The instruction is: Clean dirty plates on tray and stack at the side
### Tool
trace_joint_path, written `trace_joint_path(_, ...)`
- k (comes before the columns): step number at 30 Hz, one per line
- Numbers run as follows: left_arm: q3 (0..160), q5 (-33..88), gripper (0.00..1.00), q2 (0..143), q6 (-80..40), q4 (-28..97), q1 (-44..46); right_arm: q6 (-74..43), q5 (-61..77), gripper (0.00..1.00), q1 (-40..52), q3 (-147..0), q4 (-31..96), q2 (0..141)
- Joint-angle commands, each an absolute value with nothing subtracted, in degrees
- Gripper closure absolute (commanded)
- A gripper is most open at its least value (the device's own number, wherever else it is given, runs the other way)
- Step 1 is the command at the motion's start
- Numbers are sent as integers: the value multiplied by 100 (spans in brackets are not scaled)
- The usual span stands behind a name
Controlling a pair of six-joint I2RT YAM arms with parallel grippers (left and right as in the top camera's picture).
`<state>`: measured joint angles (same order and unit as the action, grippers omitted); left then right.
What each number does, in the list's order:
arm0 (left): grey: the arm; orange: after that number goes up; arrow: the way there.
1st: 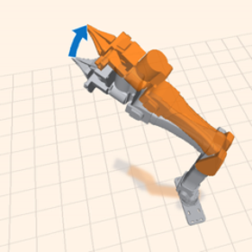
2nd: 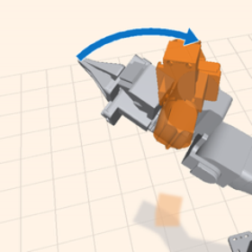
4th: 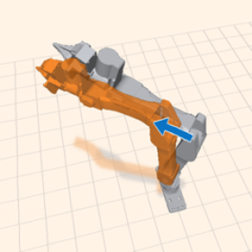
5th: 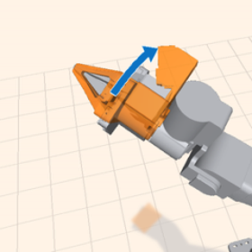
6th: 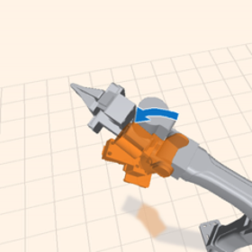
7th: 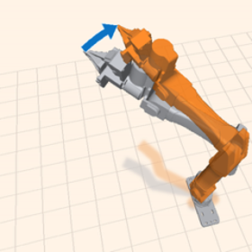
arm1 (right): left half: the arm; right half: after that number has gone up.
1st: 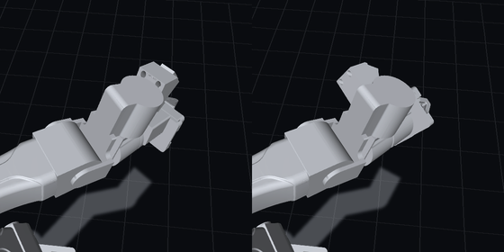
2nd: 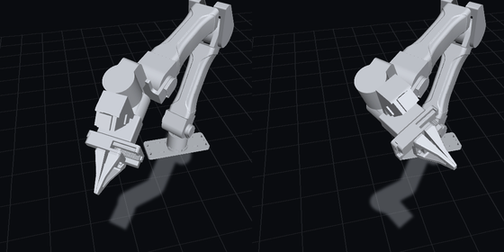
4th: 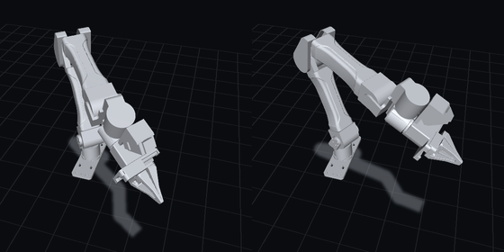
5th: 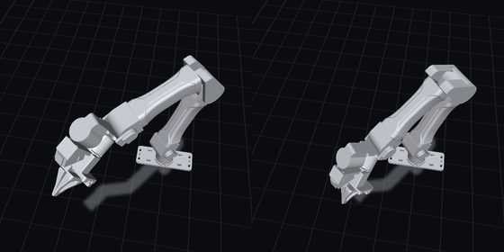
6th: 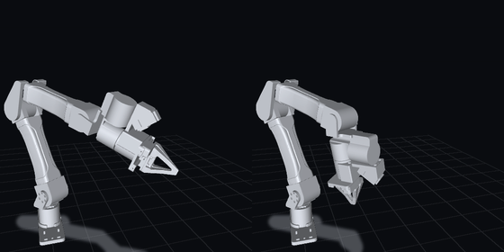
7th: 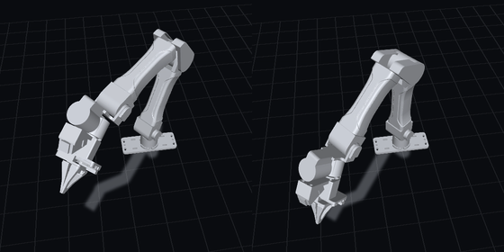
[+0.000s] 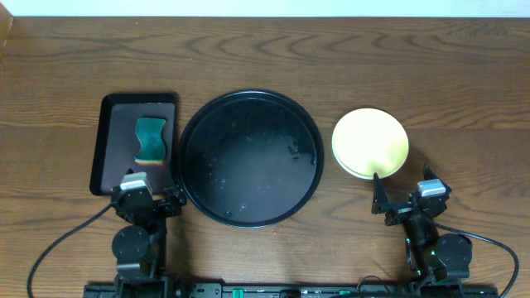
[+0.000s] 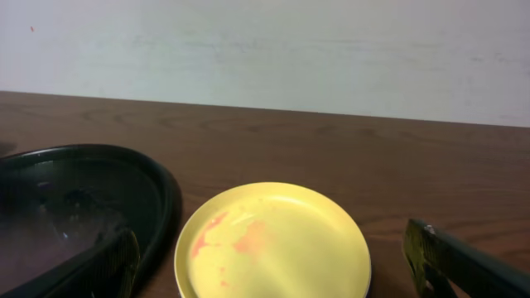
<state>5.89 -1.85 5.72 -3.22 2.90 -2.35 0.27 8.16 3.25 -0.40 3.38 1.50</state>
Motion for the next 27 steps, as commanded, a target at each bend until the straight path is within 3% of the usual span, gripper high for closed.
trace_joint_path(1, 307, -217, 21, 244, -410, 246, -215, -58, 860, 1, 364, -32, 357, 152)
trace_joint_path(27, 23, -231, 21, 27, -412, 397, -163, -58, 860, 1, 364, -32, 357, 152)
